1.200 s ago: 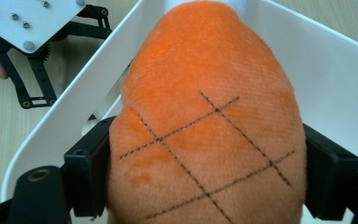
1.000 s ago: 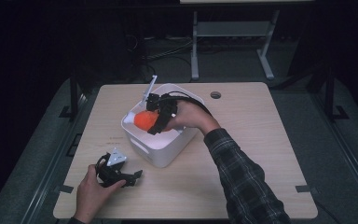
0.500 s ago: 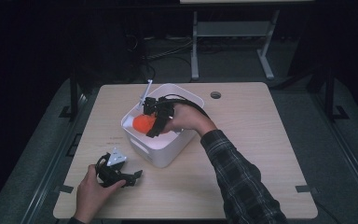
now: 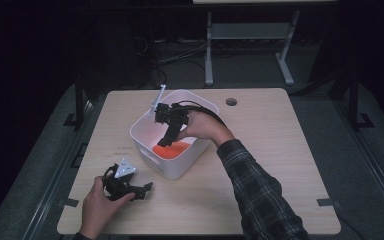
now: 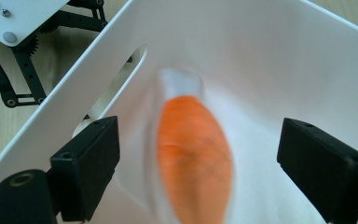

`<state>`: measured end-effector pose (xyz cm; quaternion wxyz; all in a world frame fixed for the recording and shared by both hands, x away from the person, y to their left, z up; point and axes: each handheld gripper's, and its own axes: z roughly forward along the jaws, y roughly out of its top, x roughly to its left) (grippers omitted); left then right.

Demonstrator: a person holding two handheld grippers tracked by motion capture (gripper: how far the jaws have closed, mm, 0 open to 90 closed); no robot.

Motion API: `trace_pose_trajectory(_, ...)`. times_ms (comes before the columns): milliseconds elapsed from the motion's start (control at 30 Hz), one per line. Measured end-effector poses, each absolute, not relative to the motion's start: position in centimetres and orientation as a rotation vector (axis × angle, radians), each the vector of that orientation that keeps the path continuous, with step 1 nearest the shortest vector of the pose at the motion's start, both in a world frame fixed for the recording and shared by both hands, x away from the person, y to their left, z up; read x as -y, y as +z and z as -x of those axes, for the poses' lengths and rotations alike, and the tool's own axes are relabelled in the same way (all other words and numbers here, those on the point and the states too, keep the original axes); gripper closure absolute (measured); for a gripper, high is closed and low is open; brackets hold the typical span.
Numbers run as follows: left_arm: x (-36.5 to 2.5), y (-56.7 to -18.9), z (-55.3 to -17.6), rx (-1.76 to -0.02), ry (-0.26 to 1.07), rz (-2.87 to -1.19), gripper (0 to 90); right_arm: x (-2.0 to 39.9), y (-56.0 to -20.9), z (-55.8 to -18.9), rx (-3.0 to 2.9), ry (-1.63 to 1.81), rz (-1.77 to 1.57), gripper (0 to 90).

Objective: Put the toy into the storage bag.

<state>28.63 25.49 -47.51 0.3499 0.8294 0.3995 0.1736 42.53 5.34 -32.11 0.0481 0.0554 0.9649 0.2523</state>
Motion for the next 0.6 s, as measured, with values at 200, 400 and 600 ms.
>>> trace_pose_trajectory(200, -25.5, -47.5, -28.6, -1.034, 0.451, -2.149, 12.6, -4.0, -31.8, -42.4, -2.935, 0.807, -0.206, 12.7)
trace_pose_trajectory(400, -25.5, -47.5, -28.6, -1.037, 0.452, -2.142, 12.6, -1.5, -31.4, -42.1, -2.912, 0.847, -0.261, 12.7)
trace_pose_trajectory(600, -25.5, -47.5, -28.6, -1.037, 0.451, -2.141, 12.6, 0.6, -30.8, -41.8, -2.888, 0.901, -0.311, 12.7)
